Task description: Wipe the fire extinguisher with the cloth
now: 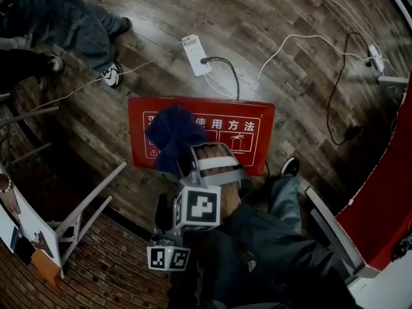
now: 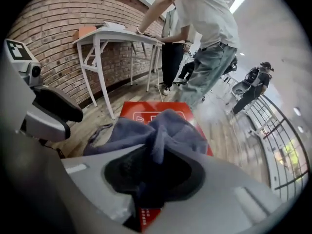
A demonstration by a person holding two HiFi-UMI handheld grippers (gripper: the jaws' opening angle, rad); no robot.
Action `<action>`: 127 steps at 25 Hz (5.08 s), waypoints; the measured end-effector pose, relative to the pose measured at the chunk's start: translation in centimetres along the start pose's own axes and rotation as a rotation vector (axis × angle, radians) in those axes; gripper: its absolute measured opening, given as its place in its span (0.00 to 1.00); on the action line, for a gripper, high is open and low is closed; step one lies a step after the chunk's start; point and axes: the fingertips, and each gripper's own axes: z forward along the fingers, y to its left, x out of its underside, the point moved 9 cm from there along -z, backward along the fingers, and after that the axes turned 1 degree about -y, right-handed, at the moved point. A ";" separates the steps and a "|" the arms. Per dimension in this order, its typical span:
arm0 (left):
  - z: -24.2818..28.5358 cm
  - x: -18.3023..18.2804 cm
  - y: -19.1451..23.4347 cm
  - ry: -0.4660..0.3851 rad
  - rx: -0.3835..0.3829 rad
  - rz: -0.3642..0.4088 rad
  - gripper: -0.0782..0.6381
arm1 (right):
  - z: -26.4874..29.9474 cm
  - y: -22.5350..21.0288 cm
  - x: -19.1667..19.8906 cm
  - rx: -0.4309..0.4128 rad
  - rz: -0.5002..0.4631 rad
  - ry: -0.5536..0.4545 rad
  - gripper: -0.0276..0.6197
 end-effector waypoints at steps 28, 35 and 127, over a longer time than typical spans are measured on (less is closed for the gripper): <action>-1.3 1.4 -2.1 0.080 0.039 0.025 0.35 | -4.7 1.8 7.5 -0.063 0.214 -0.056 0.13; 0.3 2.8 -3.6 0.074 0.065 -0.006 0.35 | -9.8 -1.1 16.3 0.114 0.300 0.159 0.13; 3.0 7.3 0.8 0.138 0.018 0.000 0.13 | -2.7 10.4 22.0 0.032 0.941 -0.270 0.12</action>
